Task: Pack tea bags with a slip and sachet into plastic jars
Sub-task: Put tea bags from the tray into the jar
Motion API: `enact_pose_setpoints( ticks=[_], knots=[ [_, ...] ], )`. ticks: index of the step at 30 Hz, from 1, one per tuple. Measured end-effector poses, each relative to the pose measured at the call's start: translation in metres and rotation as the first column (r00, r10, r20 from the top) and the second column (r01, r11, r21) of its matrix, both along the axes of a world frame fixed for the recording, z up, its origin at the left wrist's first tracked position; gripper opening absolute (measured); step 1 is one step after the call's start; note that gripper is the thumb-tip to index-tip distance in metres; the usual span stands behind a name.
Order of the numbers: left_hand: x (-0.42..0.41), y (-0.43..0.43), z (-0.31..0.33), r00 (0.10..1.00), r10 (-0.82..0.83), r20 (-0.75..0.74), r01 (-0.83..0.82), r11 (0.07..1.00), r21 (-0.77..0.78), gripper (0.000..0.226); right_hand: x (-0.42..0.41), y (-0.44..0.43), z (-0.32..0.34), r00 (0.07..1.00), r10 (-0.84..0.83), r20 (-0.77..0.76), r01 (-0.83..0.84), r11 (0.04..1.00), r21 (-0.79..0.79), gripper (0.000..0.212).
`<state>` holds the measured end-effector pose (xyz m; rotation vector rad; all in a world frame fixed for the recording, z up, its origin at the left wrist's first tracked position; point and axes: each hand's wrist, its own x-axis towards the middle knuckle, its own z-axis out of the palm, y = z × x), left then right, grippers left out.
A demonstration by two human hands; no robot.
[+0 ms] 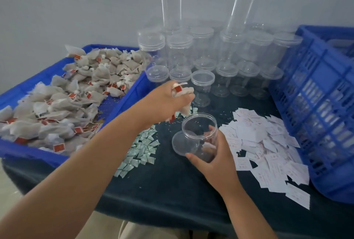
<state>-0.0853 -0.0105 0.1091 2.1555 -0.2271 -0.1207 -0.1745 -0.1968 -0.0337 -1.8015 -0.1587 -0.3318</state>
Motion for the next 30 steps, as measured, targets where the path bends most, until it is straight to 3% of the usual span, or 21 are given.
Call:
enact_pose_setpoints(
  ticks=[5, 8, 10, 13, 18, 20, 23, 25, 27, 30],
  knots=[
    [-0.003, -0.038, -0.003, 0.973, -0.222, 0.057, 0.201, 0.946, 0.254, 0.028, -0.001, -0.002, -0.002, 1.000, -0.018, -0.009, 0.018, 1.000, 0.008, 0.075],
    [-0.006, -0.041, -0.005, 0.958, -0.281, 0.062, 0.235, 0.888, 0.396, 0.048, 0.001, -0.003, -0.005, 0.998, -0.054, -0.038, 0.055, 0.998, 0.033, 0.077],
    [-0.006, -0.038, -0.004, 0.960, -0.270, 0.080, 0.224, 0.906, 0.360, 0.053, 0.003, -0.005, -0.007, 0.997, -0.065, -0.045, 0.067, 0.997, 0.045, 0.078],
    [-0.007, -0.037, -0.004, 0.950, -0.284, 0.127, 0.238, 0.926, 0.293, 0.038, 0.003, -0.006, -0.009, 0.997, -0.062, -0.054, 0.065, 0.996, 0.059, 0.077],
    [-0.017, -0.044, -0.001, 0.880, -0.475, -0.027, 0.453, 0.818, 0.355, 0.036, 0.002, -0.005, -0.008, 0.999, -0.040, -0.030, 0.042, 0.998, 0.043, 0.070],
    [-0.021, -0.040, 0.009, 0.896, -0.444, 0.012, 0.421, 0.857, 0.297, 0.032, 0.001, -0.005, -0.008, 0.999, -0.020, -0.029, 0.022, 0.999, 0.044, 0.071],
    [-0.020, -0.011, 0.034, 0.918, -0.292, 0.267, 0.219, 0.937, 0.273, 0.021, 0.000, -0.006, -0.009, 0.999, -0.019, -0.032, 0.020, 1.000, 0.024, 0.077],
    [-0.014, 0.027, 0.052, 0.933, -0.225, 0.282, 0.125, 0.935, 0.333, 0.017, 0.000, -0.007, -0.008, 0.999, -0.022, -0.032, 0.022, 1.000, 0.011, 0.079],
    [-0.002, 0.075, 0.061, 0.973, -0.152, 0.173, 0.041, 0.853, 0.520, 0.016, 0.000, -0.007, -0.007, 1.000, -0.011, -0.028, 0.011, 1.000, -0.001, 0.078],
    [0.024, 0.151, 0.050, 0.993, 0.108, -0.044, -0.029, 0.589, 0.808, 0.041, 0.001, -0.006, -0.009, 0.999, 0.009, -0.045, -0.010, 1.000, -0.025, 0.078]
  ],
)
